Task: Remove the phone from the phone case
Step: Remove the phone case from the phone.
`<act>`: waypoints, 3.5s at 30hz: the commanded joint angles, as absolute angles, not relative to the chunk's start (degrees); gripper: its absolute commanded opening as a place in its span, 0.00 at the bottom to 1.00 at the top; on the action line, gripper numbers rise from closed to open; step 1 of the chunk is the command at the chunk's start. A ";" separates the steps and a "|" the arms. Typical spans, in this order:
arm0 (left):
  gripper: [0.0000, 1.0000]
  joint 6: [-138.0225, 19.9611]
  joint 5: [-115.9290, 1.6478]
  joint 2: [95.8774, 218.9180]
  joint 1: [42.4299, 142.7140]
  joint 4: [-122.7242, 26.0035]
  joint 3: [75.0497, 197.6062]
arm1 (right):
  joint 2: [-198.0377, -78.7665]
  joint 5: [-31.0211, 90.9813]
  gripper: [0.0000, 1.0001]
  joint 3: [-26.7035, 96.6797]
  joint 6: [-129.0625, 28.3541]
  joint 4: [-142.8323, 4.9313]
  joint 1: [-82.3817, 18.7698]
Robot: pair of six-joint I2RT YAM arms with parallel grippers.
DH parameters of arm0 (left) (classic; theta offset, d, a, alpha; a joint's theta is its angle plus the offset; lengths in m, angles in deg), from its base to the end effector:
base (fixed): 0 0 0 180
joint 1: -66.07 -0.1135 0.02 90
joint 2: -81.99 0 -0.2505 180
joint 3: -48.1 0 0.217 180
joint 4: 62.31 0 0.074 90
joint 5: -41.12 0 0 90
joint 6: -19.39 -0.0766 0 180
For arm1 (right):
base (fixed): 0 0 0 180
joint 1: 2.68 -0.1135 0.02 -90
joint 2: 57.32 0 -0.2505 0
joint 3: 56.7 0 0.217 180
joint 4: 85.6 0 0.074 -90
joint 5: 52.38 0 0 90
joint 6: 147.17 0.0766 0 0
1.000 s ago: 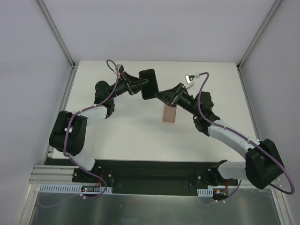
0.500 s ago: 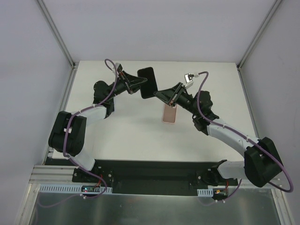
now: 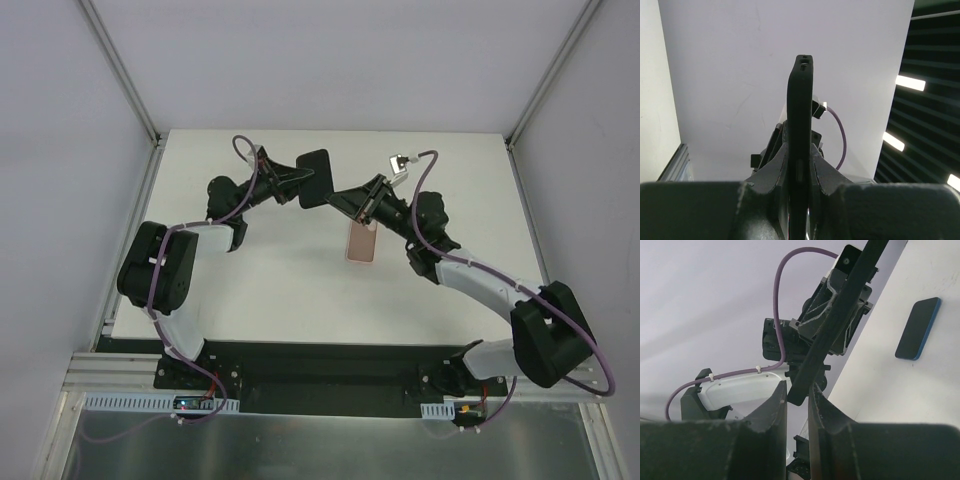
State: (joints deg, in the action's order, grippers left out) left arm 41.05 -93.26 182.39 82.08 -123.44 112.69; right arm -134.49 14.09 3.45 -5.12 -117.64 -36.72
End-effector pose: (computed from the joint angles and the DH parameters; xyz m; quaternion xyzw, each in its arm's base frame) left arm 0.3289 -0.1501 0.2880 -0.1528 0.5690 -0.7912 0.1636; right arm 0.2407 0.1995 0.3316 -0.0665 0.6138 0.6209 0.4830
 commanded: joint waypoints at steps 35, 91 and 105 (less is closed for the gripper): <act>0.00 54.28 -82.90 172.61 82.07 -142.76 120.06 | -143.36 -10.18 0.01 13.32 -2.85 -157.44 -34.94; 0.00 46.72 -88.17 168.83 80.49 -139.16 115.14 | -133.69 4.75 0.75 23.68 -19.99 -92.31 -34.41; 0.00 46.46 -88.43 168.74 80.49 -139.07 114.78 | -138.27 2.90 0.58 26.24 -15.33 -99.51 -34.76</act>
State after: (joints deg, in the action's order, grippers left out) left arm 42.84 -87.88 171.83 80.29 -117.13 113.65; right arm -138.03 3.71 23.47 -16.74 -94.98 -34.49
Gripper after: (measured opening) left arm 0.122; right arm 0.597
